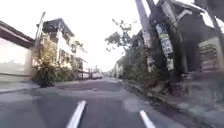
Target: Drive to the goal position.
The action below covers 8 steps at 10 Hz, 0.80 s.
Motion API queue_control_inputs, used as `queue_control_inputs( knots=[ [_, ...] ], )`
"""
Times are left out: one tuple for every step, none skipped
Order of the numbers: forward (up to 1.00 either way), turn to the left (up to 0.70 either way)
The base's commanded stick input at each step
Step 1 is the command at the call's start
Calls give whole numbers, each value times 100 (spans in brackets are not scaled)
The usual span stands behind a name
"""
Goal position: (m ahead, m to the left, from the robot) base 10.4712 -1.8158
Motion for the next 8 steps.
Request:
queue_control_inputs(
  knots=[
    [85, 0],
    [85, 0],
    [85, 0],
    [85, -12],
    [85, -32],
    [85, -33],
    [85, -31],
    [85, -24]
  ],
)
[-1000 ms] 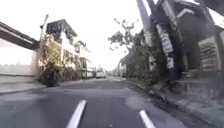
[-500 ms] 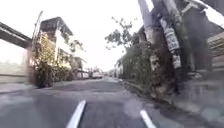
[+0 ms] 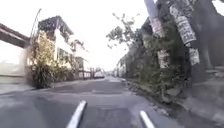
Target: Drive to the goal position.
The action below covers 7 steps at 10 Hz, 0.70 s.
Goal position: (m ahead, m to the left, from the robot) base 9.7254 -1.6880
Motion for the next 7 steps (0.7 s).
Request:
queue_control_inputs(
  knots=[
    [85, -5],
    [85, 0],
    [85, 0],
    [85, 0],
    [85, 0],
    [85, 0],
    [85, 0]
  ],
)
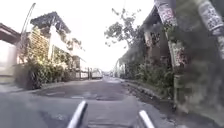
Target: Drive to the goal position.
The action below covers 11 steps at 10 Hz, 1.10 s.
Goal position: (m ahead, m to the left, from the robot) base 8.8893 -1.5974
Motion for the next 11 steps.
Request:
queue_control_inputs(
  knots=[
    [85, 0],
    [85, 0],
    [85, 0],
    [85, 0],
    [85, 0],
    [85, 0],
    [85, 0],
    [85, 0],
    [85, 0],
    [85, 0],
    [85, 0]
  ],
)
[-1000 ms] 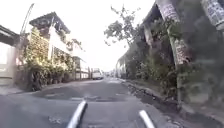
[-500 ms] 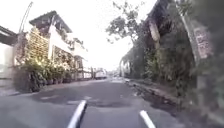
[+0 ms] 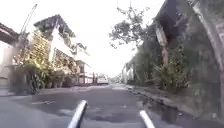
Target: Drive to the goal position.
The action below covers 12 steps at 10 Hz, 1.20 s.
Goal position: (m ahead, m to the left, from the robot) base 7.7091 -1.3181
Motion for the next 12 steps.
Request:
queue_control_inputs(
  knots=[
    [85, 0],
    [85, 0],
    [85, 0],
    [85, 0],
    [85, 0],
    [85, 0],
    [85, 0],
    [85, -3],
    [85, -7],
    [85, -11],
    [85, -15],
    [85, -19]
  ],
)
